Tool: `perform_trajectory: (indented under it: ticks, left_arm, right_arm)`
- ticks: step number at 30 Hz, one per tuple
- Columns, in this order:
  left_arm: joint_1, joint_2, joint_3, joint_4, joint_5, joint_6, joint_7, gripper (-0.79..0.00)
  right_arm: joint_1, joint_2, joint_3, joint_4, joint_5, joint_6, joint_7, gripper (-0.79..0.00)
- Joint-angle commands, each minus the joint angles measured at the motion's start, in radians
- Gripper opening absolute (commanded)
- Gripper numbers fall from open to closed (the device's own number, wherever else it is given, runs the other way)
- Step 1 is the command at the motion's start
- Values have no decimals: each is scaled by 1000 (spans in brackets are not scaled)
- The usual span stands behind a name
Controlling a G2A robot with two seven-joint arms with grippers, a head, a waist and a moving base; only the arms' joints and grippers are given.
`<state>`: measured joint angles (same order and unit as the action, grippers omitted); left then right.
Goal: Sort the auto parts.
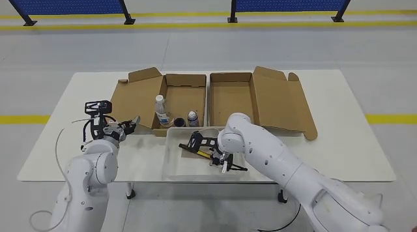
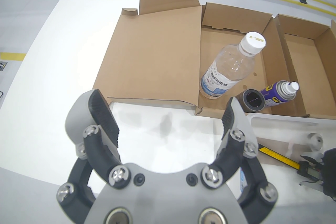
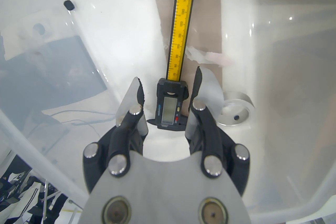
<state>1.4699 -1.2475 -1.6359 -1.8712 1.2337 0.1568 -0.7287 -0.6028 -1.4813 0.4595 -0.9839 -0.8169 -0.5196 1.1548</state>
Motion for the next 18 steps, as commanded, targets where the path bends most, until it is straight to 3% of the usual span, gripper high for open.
perform_trajectory:
  ticks: [1, 8, 18]
  left_arm:
    - [0, 0, 0, 0, 0, 0, 0, 0]
    - [0, 0, 0, 0, 0, 0, 0, 0]
    - [0, 0, 0, 0, 0, 0, 0, 0]
  right_arm:
    - [1, 0, 2, 0, -4, 4, -1, -382]
    - [0, 1, 0, -2, -40, 21, 7, -360]
    - [-22, 5, 16, -18, -42, 38, 3, -409]
